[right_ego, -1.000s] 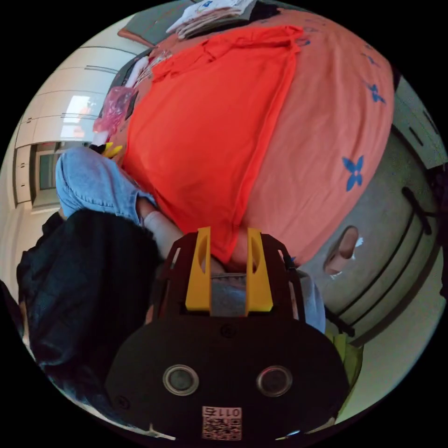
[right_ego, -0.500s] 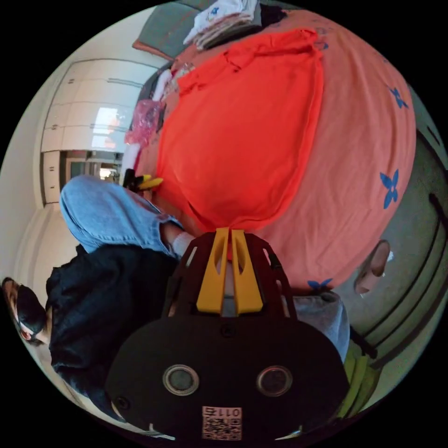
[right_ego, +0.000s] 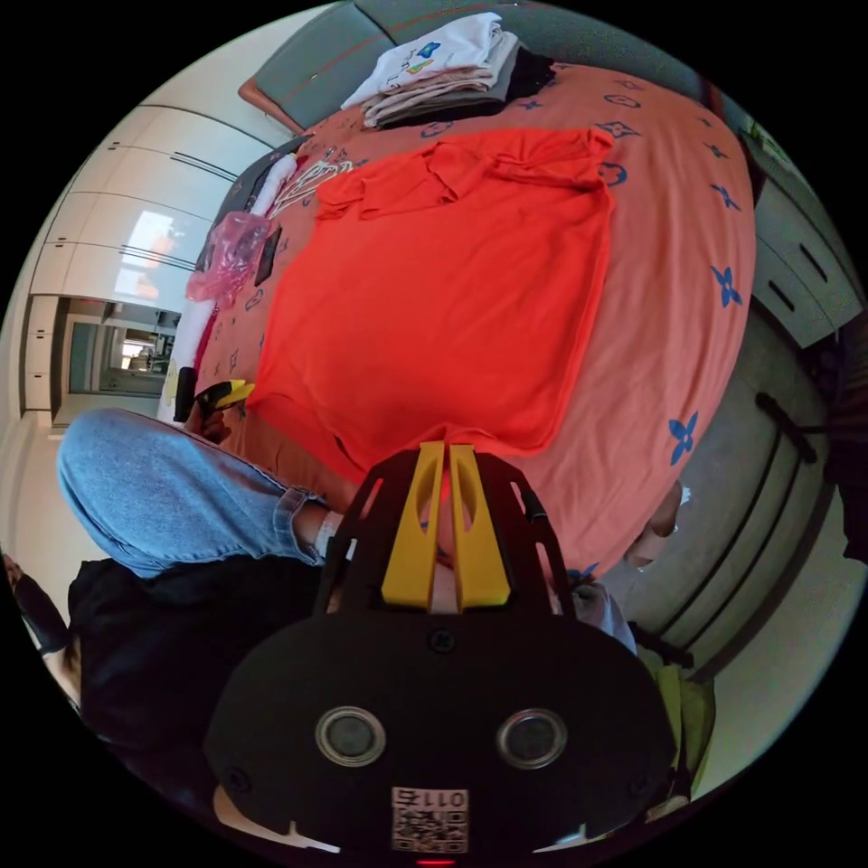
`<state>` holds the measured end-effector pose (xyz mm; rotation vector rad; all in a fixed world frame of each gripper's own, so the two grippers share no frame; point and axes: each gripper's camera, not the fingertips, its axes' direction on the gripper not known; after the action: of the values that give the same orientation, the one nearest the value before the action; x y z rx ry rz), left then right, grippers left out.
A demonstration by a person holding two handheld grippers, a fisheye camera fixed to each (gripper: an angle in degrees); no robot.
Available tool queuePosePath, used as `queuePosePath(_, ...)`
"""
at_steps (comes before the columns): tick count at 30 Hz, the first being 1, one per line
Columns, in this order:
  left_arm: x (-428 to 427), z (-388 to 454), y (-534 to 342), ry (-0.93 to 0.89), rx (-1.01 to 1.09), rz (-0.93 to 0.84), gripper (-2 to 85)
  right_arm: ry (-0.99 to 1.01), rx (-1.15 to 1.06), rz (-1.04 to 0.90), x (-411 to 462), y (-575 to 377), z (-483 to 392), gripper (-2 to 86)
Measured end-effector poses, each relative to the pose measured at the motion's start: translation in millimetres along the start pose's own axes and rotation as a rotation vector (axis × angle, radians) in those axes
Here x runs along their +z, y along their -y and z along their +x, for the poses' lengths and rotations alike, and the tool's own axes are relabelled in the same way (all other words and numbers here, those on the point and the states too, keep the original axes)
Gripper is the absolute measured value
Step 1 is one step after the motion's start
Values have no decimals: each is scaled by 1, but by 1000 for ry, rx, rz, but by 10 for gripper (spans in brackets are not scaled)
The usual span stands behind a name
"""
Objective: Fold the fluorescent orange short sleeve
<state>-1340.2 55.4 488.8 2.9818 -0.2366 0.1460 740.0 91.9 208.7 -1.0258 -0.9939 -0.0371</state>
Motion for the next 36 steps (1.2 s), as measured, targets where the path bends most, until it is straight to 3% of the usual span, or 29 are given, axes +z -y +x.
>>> queuePosePath(5, -18, 20, -1, 167, 62, -54, 135, 9, -8, 13, -13, -8, -5, 0)
queuePosePath(9, -14, 31, 11, 81, 64, -122, 116, 68, 14, 28, -20, -18, 1, 0)
queuePosePath(15, -3, 48, 30, -13, 47, -211, 18, 146, 34, 59, -34, -27, 8, 0)
queuePosePath(27, -114, 140, 119, -347, 98, 44, 1, 261, 20, 372, -138, -19, 12, 1)
queuePosePath(36, -116, 216, 229, -280, 53, 156, 3, 114, 38, 398, -184, 76, 9, 2)
